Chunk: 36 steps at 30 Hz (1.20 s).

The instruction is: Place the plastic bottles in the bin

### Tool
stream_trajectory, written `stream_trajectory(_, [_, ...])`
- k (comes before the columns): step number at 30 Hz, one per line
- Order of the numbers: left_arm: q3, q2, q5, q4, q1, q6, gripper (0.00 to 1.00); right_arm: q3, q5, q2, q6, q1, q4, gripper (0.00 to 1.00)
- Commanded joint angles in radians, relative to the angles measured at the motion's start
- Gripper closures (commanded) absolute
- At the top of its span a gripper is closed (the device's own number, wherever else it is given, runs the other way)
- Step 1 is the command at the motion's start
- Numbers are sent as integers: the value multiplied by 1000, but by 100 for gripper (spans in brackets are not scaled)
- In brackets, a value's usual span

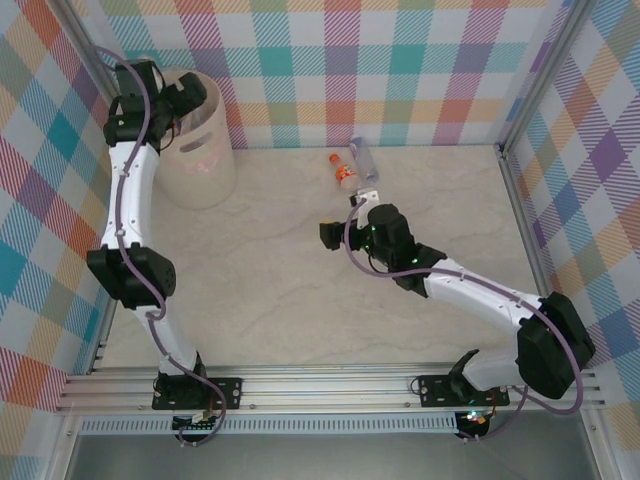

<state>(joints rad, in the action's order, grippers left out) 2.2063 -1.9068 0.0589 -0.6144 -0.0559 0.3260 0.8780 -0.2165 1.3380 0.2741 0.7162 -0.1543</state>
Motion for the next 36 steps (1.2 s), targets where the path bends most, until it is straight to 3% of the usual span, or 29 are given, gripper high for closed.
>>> stream_trajectory(1, [-128,131,86,111,63,15,0,22,66,-1,84,-94,111,0])
stream_trajectory(7, [-541,359,85,357,195,119,0,171,133,113,65,-211,306,0])
stream_trajectory(13, [-834,470,134,509,255,299,0,321,175,269,31,-256,367,0])
stream_trajectory(17, [-923,486,152,513,283,344,0,443,182,402,45,-279,402,0])
stream_trajectory(22, [-991,479,148,463,294,349,0,726,340,654,-63,-311,518,6])
stream_trajectory(26, [-1022,482,130,412,294,327,0,994,309,865,-96,-313,649,8])
stream_trajectory(30, [-1043,498,89,364,294,305,0,1331,133,1087,-113,-313,819,9])
stream_trajectory(36, [-1043,502,50,346,292,278,0,1731,116,1332,-107,-313,1000,10])
